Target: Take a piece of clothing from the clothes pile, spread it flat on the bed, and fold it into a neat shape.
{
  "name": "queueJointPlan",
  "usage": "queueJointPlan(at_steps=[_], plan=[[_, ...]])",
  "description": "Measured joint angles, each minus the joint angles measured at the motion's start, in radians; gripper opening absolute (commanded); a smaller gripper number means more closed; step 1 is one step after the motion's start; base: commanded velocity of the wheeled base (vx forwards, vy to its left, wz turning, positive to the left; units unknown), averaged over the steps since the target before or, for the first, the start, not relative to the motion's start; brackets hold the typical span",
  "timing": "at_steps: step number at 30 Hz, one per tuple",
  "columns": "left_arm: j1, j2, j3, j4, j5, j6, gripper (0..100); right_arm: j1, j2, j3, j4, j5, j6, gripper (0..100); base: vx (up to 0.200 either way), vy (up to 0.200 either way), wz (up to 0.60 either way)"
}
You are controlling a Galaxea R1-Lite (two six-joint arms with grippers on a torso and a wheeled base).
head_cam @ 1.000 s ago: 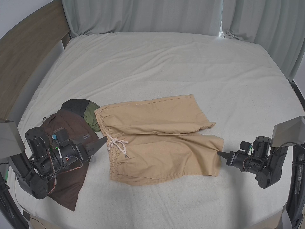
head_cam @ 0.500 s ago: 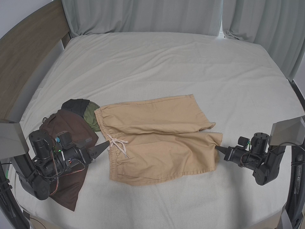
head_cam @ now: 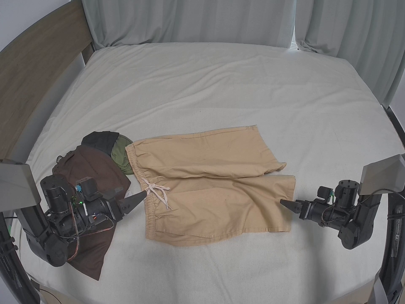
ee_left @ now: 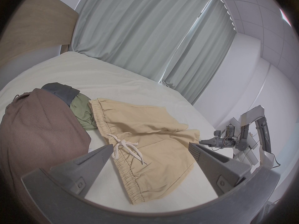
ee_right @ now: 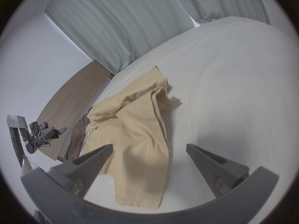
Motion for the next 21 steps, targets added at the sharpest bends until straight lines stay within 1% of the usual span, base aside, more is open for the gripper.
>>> queueJointPlan(at_steps=[13, 17, 21], plan=[[-0.002, 0.037, 0.026, 0.0, 0.0, 0.0, 100, -0.001, -0.037, 0.171, -0.001, 0.045, 0.01, 100, 0.0, 0.0, 0.0], [-0.001, 0.047, 0.024, 0.0, 0.0, 0.0, 100, -0.001, -0.032, 0.189, -0.001, 0.072, 0.016, 100, 0.0, 0.0, 0.0], [-0.001, 0.051, 0.024, 0.0, 0.0, 0.0, 100, 0.0, -0.017, 0.193, -0.001, 0.084, 0.041, 100, 0.0, 0.0, 0.0]])
